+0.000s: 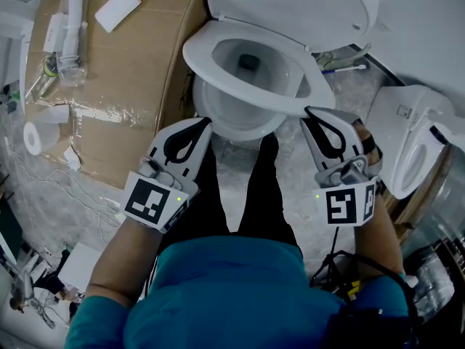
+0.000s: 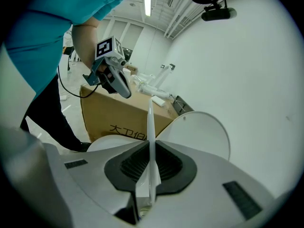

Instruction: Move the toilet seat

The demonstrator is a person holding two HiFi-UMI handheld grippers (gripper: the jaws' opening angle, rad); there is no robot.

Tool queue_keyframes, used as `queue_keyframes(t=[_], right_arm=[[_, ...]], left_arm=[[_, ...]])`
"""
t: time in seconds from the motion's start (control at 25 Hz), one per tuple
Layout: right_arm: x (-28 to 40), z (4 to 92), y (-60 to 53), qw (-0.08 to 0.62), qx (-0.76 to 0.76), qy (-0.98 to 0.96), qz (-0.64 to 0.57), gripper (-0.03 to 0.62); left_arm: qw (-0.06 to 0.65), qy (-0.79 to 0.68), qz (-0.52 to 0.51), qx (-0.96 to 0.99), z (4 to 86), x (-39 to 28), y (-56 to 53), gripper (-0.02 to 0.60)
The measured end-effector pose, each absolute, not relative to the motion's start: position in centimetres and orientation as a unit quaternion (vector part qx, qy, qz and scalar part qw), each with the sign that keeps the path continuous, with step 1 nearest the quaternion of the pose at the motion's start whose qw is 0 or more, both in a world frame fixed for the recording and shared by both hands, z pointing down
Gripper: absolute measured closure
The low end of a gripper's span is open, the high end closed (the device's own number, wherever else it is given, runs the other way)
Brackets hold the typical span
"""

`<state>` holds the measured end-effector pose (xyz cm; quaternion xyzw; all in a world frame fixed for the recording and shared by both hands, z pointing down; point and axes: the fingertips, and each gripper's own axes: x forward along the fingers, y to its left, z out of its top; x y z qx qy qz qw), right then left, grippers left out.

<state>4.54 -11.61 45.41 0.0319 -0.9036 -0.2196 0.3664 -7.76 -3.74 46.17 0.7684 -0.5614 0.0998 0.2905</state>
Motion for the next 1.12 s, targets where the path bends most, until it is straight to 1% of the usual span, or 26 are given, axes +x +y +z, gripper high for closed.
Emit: queue_keyframes(t=[1.12], right_arm=[[2.9,42.4,-19.1,0.331,0.077,-0.909,-0.242,0.560]], left_arm=[[0.287,-0.559,0.098,0.772,46.2,-7.7,-7.4,0.581]])
